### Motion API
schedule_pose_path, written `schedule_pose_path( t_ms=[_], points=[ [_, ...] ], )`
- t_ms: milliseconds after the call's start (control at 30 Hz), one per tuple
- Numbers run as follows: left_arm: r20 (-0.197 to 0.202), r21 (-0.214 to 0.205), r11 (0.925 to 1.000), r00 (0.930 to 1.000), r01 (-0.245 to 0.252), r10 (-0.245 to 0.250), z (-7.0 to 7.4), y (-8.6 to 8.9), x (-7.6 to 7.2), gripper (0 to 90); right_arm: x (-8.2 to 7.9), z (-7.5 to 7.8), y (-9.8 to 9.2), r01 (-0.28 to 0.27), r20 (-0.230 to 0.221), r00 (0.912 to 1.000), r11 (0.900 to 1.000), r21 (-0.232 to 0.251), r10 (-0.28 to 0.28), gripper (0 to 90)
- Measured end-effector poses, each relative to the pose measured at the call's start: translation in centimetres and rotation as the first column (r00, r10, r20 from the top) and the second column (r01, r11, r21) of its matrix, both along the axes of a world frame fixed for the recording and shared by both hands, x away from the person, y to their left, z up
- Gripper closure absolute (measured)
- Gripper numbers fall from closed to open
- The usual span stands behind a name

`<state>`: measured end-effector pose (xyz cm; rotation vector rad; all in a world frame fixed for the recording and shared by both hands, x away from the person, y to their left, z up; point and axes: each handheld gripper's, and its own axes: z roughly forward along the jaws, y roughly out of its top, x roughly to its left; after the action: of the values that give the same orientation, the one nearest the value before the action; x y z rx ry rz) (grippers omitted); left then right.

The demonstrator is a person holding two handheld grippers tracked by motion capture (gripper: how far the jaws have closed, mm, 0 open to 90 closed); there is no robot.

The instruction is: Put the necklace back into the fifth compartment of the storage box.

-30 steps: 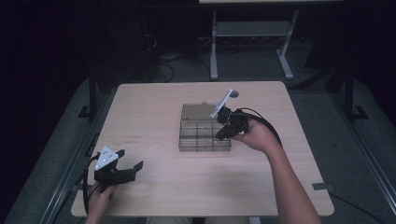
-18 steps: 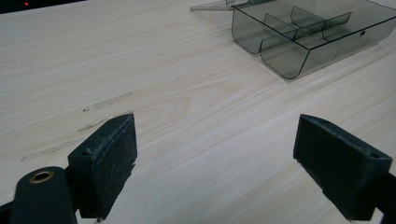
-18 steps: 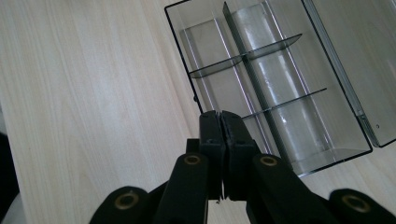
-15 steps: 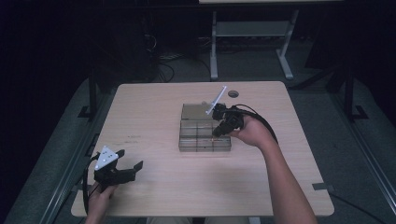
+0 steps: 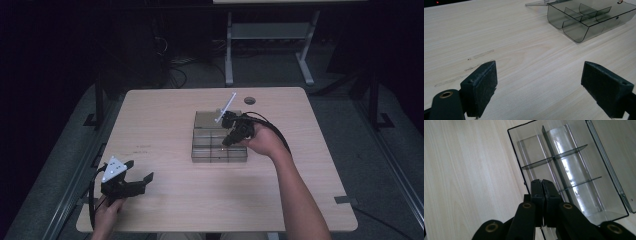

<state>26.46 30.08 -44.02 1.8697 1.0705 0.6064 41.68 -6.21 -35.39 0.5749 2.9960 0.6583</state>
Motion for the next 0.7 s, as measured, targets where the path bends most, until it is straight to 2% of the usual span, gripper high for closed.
schedule_pose_path(
  t_ms=[700],
  points=[
    [0.004, -0.001, 1.0, 1.0, 0.002, -0.002, 0.0, 0.0, 0.0, 13.2, 1.1, -1.7, 1.7, -0.008, -0.022, 0.9997, 0.9997, -0.023, 0.007, 87.9]
  ],
)
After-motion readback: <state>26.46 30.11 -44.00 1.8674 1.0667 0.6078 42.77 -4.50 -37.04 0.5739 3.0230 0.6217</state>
